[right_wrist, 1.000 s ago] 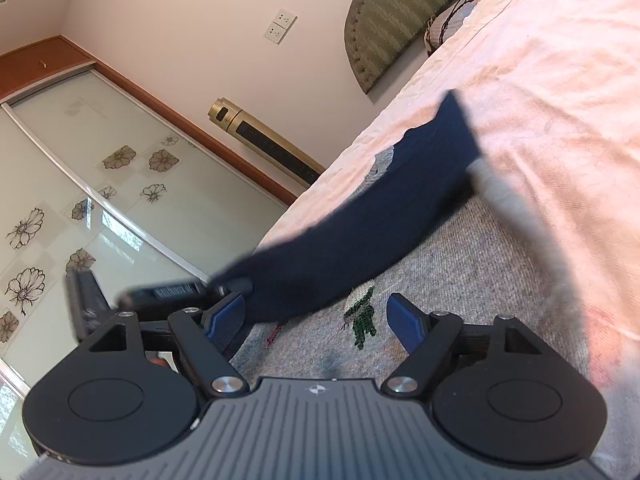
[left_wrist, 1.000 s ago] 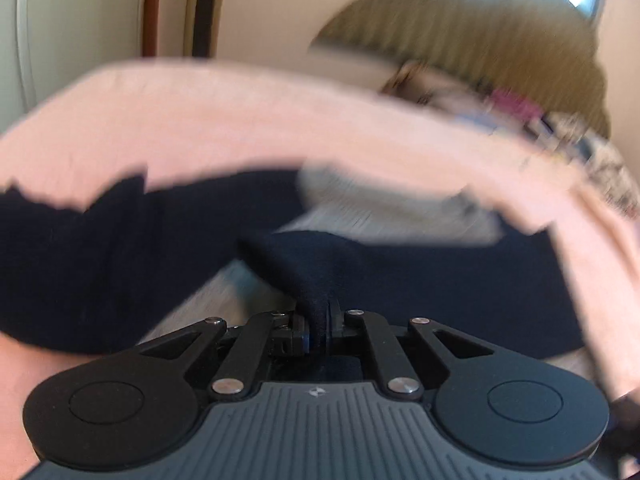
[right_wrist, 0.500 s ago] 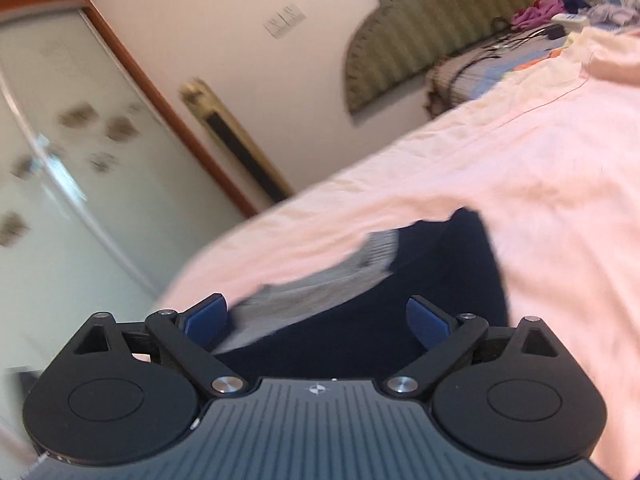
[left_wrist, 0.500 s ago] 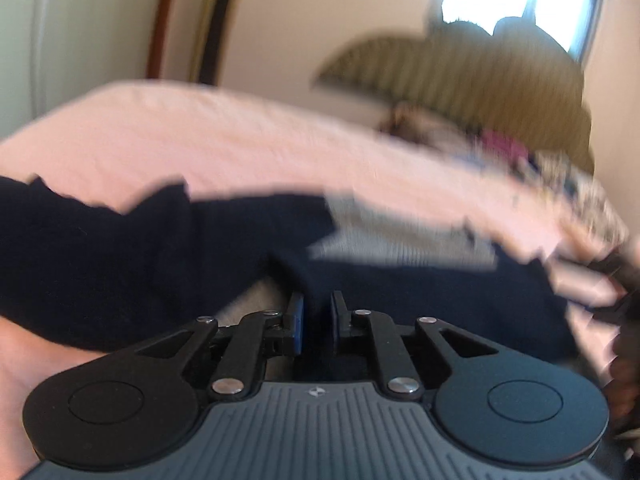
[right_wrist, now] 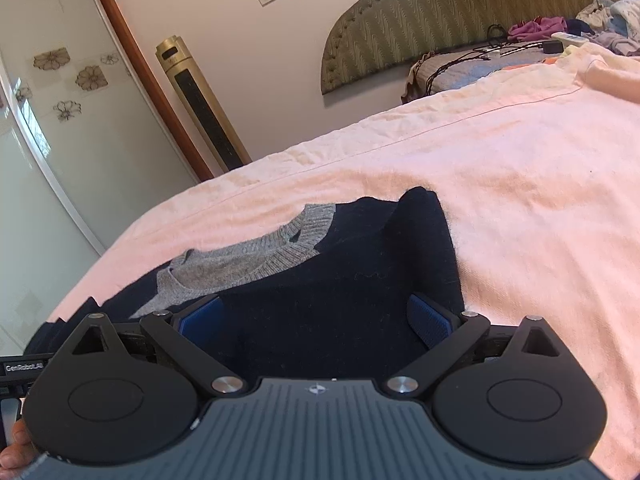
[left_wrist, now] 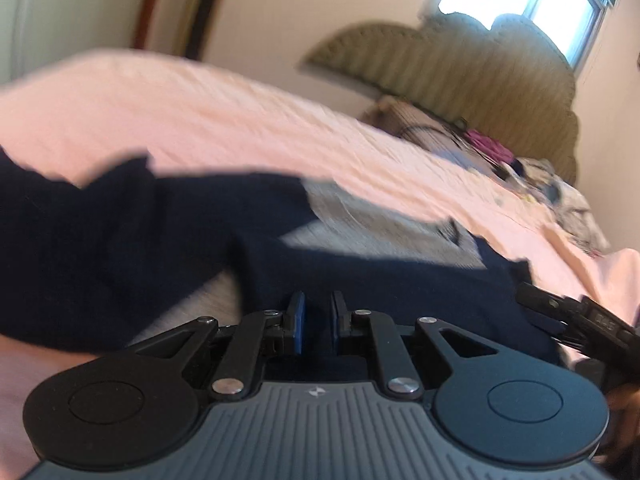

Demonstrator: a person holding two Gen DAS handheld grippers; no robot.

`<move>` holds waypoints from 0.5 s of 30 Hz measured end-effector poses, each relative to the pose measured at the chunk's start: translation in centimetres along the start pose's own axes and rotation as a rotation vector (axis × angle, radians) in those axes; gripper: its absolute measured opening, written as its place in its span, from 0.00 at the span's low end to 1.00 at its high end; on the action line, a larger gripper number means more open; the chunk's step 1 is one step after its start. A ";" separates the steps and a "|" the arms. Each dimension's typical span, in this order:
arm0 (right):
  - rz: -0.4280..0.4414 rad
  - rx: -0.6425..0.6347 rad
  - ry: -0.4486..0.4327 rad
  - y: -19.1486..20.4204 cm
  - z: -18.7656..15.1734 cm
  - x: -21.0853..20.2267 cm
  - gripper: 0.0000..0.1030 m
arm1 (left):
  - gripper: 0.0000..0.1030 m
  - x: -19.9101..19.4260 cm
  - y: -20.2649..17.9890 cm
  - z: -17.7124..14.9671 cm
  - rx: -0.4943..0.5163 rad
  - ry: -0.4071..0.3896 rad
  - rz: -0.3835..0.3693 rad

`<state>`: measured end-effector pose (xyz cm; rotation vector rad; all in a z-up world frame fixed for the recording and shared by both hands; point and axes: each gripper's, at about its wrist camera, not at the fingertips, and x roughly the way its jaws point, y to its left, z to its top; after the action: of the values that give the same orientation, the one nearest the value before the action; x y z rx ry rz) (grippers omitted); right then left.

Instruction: Fold small clothes

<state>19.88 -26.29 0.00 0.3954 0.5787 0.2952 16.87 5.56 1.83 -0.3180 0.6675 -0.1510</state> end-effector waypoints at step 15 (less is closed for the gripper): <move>0.032 0.041 -0.013 -0.5 0.2 0.0 1.00 | 0.50 1.9 -2.5 -0.3 0.109 0.028 -0.021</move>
<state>20.06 -26.83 -0.07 0.4460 0.5667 0.3121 18.06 2.70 1.36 -0.2187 0.6806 -0.2118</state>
